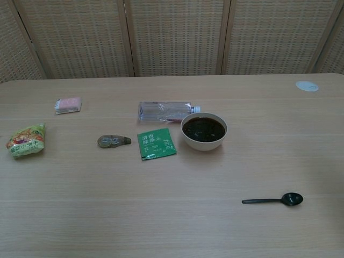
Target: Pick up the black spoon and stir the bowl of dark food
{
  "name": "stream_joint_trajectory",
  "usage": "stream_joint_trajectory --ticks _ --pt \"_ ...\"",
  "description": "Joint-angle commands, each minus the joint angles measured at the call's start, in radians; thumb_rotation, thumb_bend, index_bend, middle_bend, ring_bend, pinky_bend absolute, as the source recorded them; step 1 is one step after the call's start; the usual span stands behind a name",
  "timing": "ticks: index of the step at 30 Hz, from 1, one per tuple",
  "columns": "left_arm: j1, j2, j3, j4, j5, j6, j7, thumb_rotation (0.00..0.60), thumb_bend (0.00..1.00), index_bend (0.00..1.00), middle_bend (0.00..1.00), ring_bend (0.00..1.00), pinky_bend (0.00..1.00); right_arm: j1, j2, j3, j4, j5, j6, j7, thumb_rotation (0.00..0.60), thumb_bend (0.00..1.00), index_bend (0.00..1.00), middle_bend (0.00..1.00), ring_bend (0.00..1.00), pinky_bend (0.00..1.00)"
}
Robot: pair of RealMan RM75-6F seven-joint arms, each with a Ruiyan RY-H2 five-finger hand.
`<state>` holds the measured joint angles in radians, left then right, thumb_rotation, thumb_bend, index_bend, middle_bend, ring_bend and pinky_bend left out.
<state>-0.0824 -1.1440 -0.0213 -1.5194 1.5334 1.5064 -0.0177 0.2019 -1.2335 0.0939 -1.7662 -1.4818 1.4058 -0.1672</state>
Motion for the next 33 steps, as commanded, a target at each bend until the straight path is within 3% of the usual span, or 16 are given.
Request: stream_joint_trajectory --ticks 1,5,9,13,23,33 --pt "-0.003 0.001 -0.001 0.000 0.001 -0.002 0.001 0.600 0.39 0.00 0.00 0.00 0.00 0.022 0.004 -0.008 -0.017 -0.010 -0.039 0.001 0.600 0.35 0.29 0.41 0.35 0.62" --pt "-0.007 0.003 -0.002 0.002 0.001 -0.008 0.001 0.600 0.39 0.00 0.00 0.00 0.00 0.058 -0.008 -0.015 -0.025 -0.012 -0.103 -0.006 0.600 0.35 0.31 0.54 0.50 0.77" --pt "-0.011 0.004 -0.004 0.006 -0.002 -0.015 -0.001 0.600 0.39 0.00 0.00 0.00 0.00 0.096 -0.044 -0.014 -0.004 -0.003 -0.165 -0.021 0.600 0.35 0.41 0.75 0.74 0.96" --pt "-0.016 0.006 -0.006 0.007 -0.003 -0.022 -0.002 0.600 0.39 0.00 0.00 0.00 0.00 0.132 -0.105 -0.008 0.043 0.031 -0.224 -0.041 0.600 0.35 0.50 0.88 0.88 1.00" --pt "-0.026 0.004 -0.008 0.017 -0.011 -0.041 -0.008 0.600 0.39 0.00 0.00 0.00 0.00 0.208 -0.250 0.000 0.161 0.079 -0.319 -0.099 0.600 0.35 0.55 0.94 0.95 1.00" --pt "-0.032 -0.001 -0.007 0.031 -0.010 -0.049 -0.019 0.600 0.39 0.00 0.00 0.00 0.00 0.254 -0.319 -0.005 0.211 0.132 -0.378 -0.185 0.600 0.40 0.56 0.95 0.96 1.00"
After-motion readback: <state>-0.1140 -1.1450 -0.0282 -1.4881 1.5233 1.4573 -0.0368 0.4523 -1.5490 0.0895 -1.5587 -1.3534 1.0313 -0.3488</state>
